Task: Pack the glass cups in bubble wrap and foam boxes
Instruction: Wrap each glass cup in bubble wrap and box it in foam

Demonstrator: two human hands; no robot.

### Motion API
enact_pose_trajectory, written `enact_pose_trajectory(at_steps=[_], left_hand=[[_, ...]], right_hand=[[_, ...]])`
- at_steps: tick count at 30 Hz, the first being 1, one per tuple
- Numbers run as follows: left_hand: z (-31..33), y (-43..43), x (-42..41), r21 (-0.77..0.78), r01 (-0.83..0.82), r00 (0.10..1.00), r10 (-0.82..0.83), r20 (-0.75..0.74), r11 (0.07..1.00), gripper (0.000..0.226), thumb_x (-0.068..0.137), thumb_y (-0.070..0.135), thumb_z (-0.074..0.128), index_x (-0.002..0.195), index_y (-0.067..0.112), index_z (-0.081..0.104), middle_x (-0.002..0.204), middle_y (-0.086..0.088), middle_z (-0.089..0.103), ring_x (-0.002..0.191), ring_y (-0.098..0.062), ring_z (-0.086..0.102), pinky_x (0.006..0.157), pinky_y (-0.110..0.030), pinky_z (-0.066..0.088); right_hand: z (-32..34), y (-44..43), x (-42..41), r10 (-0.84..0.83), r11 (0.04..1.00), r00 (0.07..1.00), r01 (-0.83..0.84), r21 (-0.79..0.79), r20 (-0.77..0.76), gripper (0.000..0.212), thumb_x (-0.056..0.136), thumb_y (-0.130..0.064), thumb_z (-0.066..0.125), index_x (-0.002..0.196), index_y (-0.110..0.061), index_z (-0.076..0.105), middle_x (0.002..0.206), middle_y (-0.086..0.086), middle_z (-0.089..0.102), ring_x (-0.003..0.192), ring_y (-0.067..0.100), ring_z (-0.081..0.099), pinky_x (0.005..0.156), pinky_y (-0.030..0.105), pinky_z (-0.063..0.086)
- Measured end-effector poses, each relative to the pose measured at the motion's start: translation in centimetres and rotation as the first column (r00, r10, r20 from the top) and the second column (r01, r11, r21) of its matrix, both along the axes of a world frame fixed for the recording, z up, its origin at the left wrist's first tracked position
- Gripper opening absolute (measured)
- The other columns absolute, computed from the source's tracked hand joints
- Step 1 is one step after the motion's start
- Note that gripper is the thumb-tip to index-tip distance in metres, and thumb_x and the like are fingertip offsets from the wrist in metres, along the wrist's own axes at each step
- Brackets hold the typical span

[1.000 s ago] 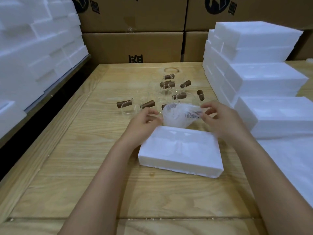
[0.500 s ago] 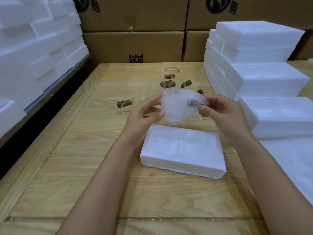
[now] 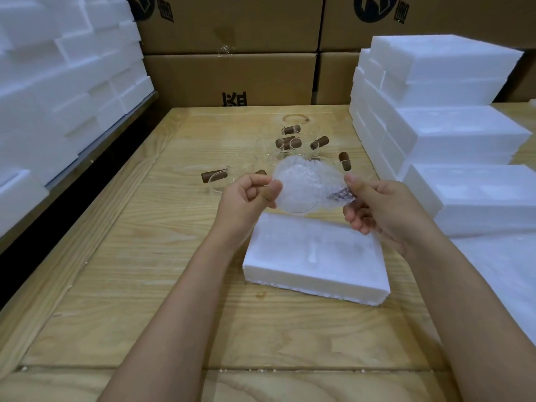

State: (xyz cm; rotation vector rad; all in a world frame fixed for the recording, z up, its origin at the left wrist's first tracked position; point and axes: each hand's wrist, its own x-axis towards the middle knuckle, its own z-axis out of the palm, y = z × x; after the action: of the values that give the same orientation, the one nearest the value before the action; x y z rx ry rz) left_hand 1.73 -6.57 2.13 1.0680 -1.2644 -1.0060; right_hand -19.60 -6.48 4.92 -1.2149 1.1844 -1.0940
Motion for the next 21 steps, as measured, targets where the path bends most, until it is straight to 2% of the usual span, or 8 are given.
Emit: enact_pose_trajectory(at_steps=[2,8,10,12,15,18,21], left_hand=[[-0.18,-0.15,-0.07,0.002,-0.013,1.0,0.013,0.004,1.0,0.095,0.029,0.087,0.071,0.089,0.013,0.06,0.059,0.016,0.065,0.058,0.004,0.058,0.065,-0.009,0.045],[-0.48,-0.22,-0.26,0.014,-0.002,1.0,0.002,-0.011,1.0,0.096,0.03,0.086,0.073,0.093,0.013,0.06,0.059,0.011,0.065,0.059,-0.003,0.061,0.073,-0.021,0.046],[-0.44,-0.13,-0.26,0.018,0.005,1.0,-0.005,-0.007,1.0,0.091,0.034,0.08,0.077,0.094,0.014,0.06,0.061,0.009,0.066,0.061,-0.005,0.062,0.075,-0.02,0.048],[-0.38,0.0,-0.35,0.027,0.017,1.0,-0.017,0.004,0.999,0.072,0.046,0.063,0.08,0.096,0.016,0.059,0.065,0.005,0.065,0.066,-0.007,0.063,0.078,-0.023,0.048],[-0.27,0.28,-0.66,0.02,0.011,0.998,-0.013,0.06,1.0,0.058,0.056,0.052,0.076,0.102,0.023,0.057,0.08,-0.006,0.063,0.079,-0.012,0.061,0.083,-0.034,0.048],[-0.13,0.64,-0.74,-0.028,0.017,0.993,-0.013,0.119,0.999,0.06,0.055,0.052,0.076,0.107,0.035,0.053,0.103,-0.008,0.066,0.087,-0.012,0.061,0.082,-0.031,0.051],[-0.08,0.67,-0.34,-0.081,0.044,0.986,-0.03,0.164,0.996,0.061,0.056,0.043,0.081,0.107,0.052,0.05,0.108,-0.005,0.063,0.091,-0.012,0.063,0.081,-0.026,0.053]], right_hand=[[-0.05,-0.04,0.01,0.006,1.0,1.0,-0.006,0.012,0.0,0.024,0.089,-0.037,0.061,0.081,-0.015,0.063,0.049,0.006,0.058,0.037,0.012,0.048,0.035,0.018,0.037],[-0.08,-0.24,-0.12,0.001,0.999,1.0,-0.002,0.045,0.012,0.028,0.087,-0.039,0.063,0.083,-0.012,0.065,0.05,0.005,0.057,0.036,0.011,0.047,0.035,0.017,0.036],[-0.14,-0.28,-0.05,-0.024,0.998,0.999,0.022,0.054,0.035,0.025,0.087,-0.037,0.064,0.08,-0.013,0.064,0.049,0.005,0.057,0.036,0.011,0.046,0.034,0.017,0.036],[-0.26,-0.3,0.07,-0.064,0.996,0.995,0.06,0.064,0.071,0.024,0.087,-0.034,0.065,0.077,-0.013,0.062,0.047,0.004,0.056,0.035,0.011,0.045,0.034,0.016,0.035],[-0.56,-0.3,0.43,-0.103,0.994,0.989,0.099,0.049,0.11,0.026,0.087,-0.032,0.066,0.073,-0.01,0.061,0.047,0.004,0.057,0.036,0.011,0.047,0.034,0.016,0.036],[-0.74,-0.23,0.78,-0.108,0.994,0.984,0.109,0.003,0.14,0.025,0.086,-0.031,0.066,0.069,-0.012,0.064,0.05,0.003,0.059,0.039,0.01,0.05,0.038,0.017,0.041],[-0.65,-0.15,0.78,-0.068,0.995,0.979,0.081,-0.063,0.191,0.016,0.084,-0.027,0.065,0.079,-0.012,0.066,0.054,0.002,0.061,0.045,0.01,0.053,0.044,0.017,0.044]])
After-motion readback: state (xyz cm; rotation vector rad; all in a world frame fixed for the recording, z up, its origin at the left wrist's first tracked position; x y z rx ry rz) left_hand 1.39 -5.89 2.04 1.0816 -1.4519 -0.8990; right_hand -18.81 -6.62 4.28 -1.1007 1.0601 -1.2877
